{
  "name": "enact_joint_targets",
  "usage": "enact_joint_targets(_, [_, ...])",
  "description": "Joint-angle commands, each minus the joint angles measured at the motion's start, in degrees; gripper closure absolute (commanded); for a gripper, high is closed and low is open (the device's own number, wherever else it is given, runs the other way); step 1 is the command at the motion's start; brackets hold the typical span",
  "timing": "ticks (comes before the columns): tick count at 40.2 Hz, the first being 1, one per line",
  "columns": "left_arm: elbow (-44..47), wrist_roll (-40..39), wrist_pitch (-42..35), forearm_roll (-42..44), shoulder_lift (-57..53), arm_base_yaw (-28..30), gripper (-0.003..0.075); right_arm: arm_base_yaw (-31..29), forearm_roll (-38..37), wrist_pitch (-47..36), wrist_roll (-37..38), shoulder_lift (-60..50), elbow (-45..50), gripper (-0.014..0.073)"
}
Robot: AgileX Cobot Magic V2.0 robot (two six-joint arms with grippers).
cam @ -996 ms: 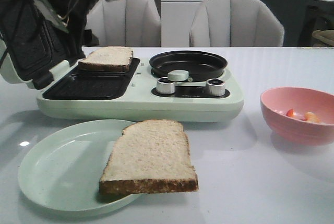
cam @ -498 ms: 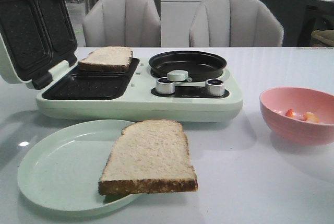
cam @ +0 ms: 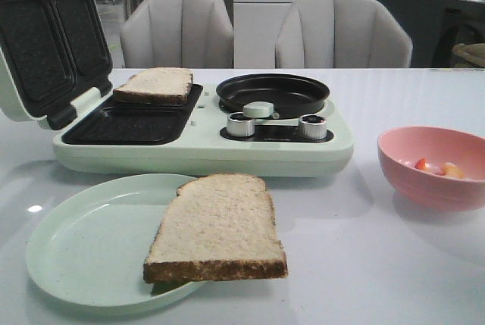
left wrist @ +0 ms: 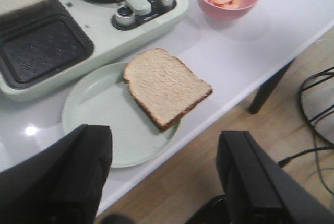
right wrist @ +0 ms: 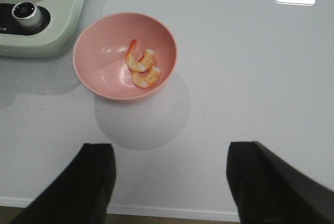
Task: Make breakfast with bread and shrimp
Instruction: 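Open the left gripper and withdraw it upward, then reach the right gripper to the second bread slice and grasp it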
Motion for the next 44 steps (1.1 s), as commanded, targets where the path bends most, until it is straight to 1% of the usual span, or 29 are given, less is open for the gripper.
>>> enact_joint_targets(1, [2.31,0.18,-7.22,-5.31,-2.57,-0.38,0.0225,0.01,0.84,-3.44,-0.07,0.49,-1.96,0.0036])
enact_joint_targets(5, [6.72,0.63,-11.71,-7.85,-4.29,-0.49,0.0232,0.01,5.71,-1.25,-0.57,1.14,-1.96,0.0036])
enact_joint_targets(7, [8.32,0.63,-13.81,-7.96,-4.75,-0.49,0.024,0.07,9.74,0.18,-2.96,2.53,-1.96,0.0036])
enact_joint_targets(9, [9.42,0.63,-15.65,-7.28,-4.75,-0.49,0.0255,0.07,14.15,1.75,-6.8,4.14,-1.96,0.0036])
enact_joint_targets(13, [10.59,0.63,-18.35,-5.77,-4.64,-0.49,0.0286,0.07,27.46,5.28,-15.21,9.22,-1.96,0.0036])
enact_joint_targets(20, [10.96,0.63,-18.92,-2.88,-4.64,-0.49,0.035,0.07,48.73,7.69,-30.26,18.05,-1.96,0.0036])
enact_joint_targets(22, [10.96,0.63,-18.92,-2.61,-4.64,-0.49,0.0367,0.07,52.79,8.04,-33.38,20.27,-1.96,0.0036])
enact_joint_targets(25, [10.96,0.63,-18.92,-2.61,-4.64,-0.49,0.0388,0.28,57.06,8.51,-36.88,23.62,-1.78,0.0036])
enact_joint_targets(29, [10.96,0.63,-18.92,-2.61,-4.64,-0.49,0.0406,1.72,60.04,7.54,-39.09,26.63,-0.45,0.0036])
enact_joint_targets(32, [10.96,0.63,-18.92,-2.61,-4.64,-0.49,0.0411,3.87,62.37,5.34,-40.31,28.54,1.78,0.0036])
enact_joint_targets(36, [10.96,0.63,-18.92,-2.61,-4.64,-0.49,0.0411,6.77,67.34,1.89,-42.95,30.9,4.08,0.0036])
enact_joint_targets(39, [10.96,0.63,-18.92,-2.52,-4.64,-0.49,0.0411,9.03,71.15,-0.16,-45.06,32.98,4.6,0.0036])
enact_joint_targets(44, [10.96,0.63,-18.92,-2.52,-4.64,-0.49,0.0411,12.96,75.3,-4.82,-47.67,37.5,4.6,0.0036])
